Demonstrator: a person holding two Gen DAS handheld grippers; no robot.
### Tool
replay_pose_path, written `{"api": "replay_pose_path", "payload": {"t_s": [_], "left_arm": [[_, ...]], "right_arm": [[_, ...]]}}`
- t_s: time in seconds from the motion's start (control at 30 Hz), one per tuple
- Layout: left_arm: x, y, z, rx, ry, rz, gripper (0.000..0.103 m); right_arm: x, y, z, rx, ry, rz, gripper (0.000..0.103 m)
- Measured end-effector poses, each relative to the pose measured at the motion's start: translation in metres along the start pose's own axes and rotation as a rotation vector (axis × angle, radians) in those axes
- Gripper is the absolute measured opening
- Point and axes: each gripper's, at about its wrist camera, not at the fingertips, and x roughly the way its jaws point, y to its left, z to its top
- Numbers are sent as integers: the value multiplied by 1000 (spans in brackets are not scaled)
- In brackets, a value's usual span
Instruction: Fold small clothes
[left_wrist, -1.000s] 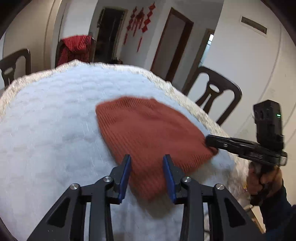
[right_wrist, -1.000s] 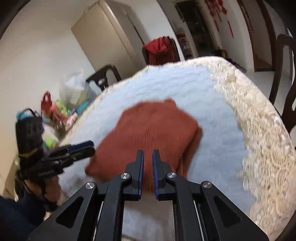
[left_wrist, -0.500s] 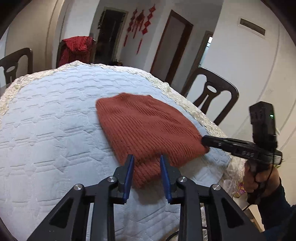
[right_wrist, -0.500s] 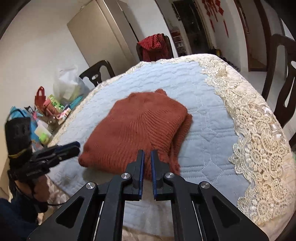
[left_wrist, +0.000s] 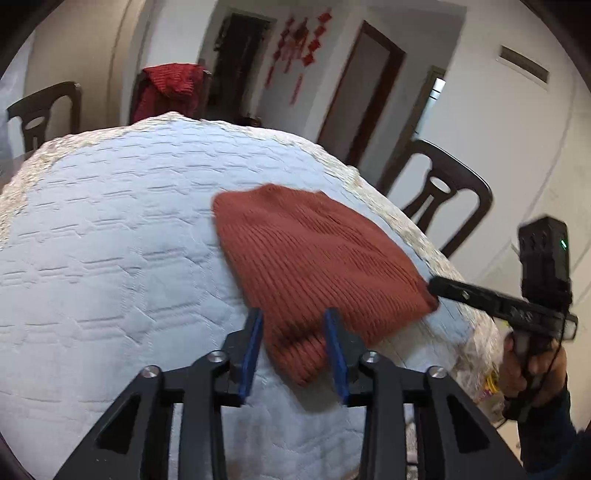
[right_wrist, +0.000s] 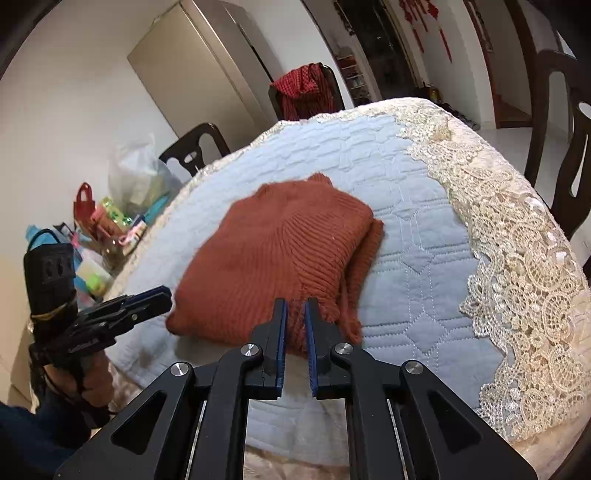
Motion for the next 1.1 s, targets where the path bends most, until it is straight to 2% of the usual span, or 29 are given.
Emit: {"api": "replay_pose_path", "payload": {"t_s": [0.07,0.13,0.2,0.23,0.6,0.7,0.87,1.1], "left_arm": [[1,4,5,-19,-6,35,43],[2,5,8,-28,-9,60,44],[5,5,11,-29,-9,84,47],[6,4,12,-30,-10,86,48],[21,4,22,-40,6,79,54],[27,5,25,-47,15,69,55],[38,12,27,-83,31,29,56],[55,20,24,-146,65,-30,63]], "right_arm": [[1,2,3,-4,-1,-8,15],[2,2,5,-4,-6,-7,23],[3,2,8,5,-12,-3,38],[3,1,9,10,-16,-2,41],[21,-19,27,78,-6,-10,43],[26,-27,33,101,0,-2,48],[35,-41,43,144,17,22,50],[52,-65,56,216,48,73,54]]}}
